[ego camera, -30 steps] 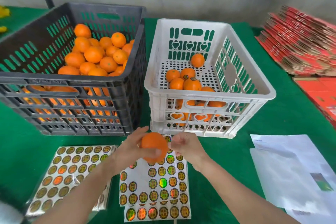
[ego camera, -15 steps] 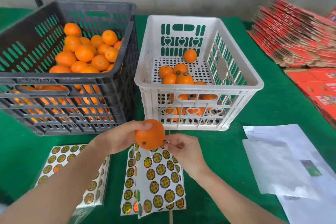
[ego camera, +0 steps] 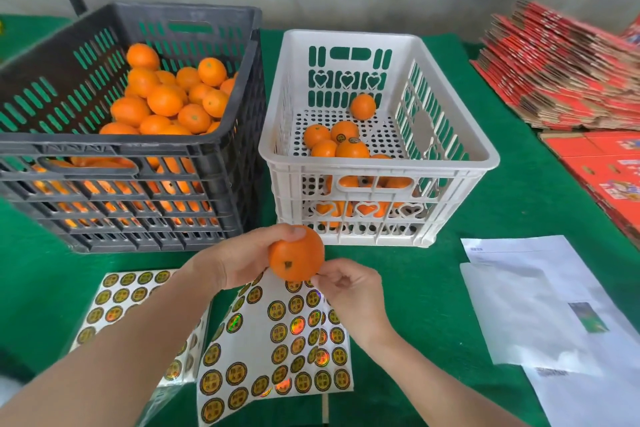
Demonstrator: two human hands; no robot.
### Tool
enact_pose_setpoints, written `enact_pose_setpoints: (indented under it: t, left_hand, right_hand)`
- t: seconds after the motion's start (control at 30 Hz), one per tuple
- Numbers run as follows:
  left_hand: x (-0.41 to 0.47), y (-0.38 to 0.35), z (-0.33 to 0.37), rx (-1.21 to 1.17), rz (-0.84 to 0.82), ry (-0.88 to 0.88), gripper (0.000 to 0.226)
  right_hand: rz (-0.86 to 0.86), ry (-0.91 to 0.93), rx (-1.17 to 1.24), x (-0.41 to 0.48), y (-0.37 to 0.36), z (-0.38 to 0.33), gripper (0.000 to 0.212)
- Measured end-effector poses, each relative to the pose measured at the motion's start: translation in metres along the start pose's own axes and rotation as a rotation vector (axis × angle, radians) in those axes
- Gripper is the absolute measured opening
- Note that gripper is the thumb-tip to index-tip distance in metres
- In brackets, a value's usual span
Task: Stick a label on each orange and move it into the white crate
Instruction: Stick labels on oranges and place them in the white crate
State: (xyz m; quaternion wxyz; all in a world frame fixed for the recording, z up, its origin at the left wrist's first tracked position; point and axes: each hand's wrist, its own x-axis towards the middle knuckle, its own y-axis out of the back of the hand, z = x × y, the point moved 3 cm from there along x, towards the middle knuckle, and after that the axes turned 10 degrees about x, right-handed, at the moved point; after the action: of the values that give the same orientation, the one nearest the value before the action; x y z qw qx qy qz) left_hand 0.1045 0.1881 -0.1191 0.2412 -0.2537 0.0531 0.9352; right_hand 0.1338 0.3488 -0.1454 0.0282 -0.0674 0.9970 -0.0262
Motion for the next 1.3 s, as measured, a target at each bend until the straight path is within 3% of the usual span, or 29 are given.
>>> enact_pose_setpoints:
  t: [0.1,0.17,0.37,0.43,0.57,0.67,0.77,0.9,0.97,1.07,1.3]
  left_hand:
    - [0.006,-0.001,-0.008,-0.019,0.006,0.046,0.101]
    - [0.010,-0.002,-0.012,0.015,0.010,0.065,0.088]
    - [0.018,-0.004,-0.021,0.304,0.109,0.096,0.079]
    - [0.019,-0.003,-0.026,0.332,0.195,0.061,0.065]
    - [0.017,-0.007,-0.045,0.078,0.257,0.023,0.042]
    - [0.012,-0.011,-0.053,-0.069,0.228,0.018,0.047]
    - [0.008,-0.013,-0.050,-0.168,0.189,-0.008,0.060]
    - [0.005,-0.018,-0.045,-0.284,0.134,-0.072,0.079]
    - [0.004,-0.021,-0.042,-0.359,0.138,-0.080,0.076]
    - [0.003,-0.024,-0.037,-0.360,0.164,-0.050,0.056]
    - [-0.001,-0.031,-0.033,-0.269,0.240,-0.112,0.049]
  right_hand:
    - [0.017,0.069,0.009,-0.007,0.001,0.003,0.032]
    - [0.012,0.087,0.007,-0.010,0.003,0.008,0.032]
    - [0.061,-0.125,-0.003,-0.011,0.013,0.026,0.017]
    - [0.048,-0.169,-0.084,-0.012,0.016,0.030,0.022]
    - [0.129,-0.088,-0.321,-0.014,0.023,0.026,0.024]
    - [0.182,-0.121,-0.117,-0.009,0.027,0.014,0.021]
    - [0.100,-0.232,0.198,-0.001,0.022,-0.003,0.019]
    - [-0.067,-0.249,0.153,0.002,0.010,-0.019,0.015]
    - [-0.077,-0.238,0.107,0.003,0.007,-0.024,0.015]
    - [-0.085,-0.218,0.039,0.003,0.004,-0.027,0.016]
    - [-0.031,-0.046,-0.125,0.000,-0.001,-0.030,0.019]
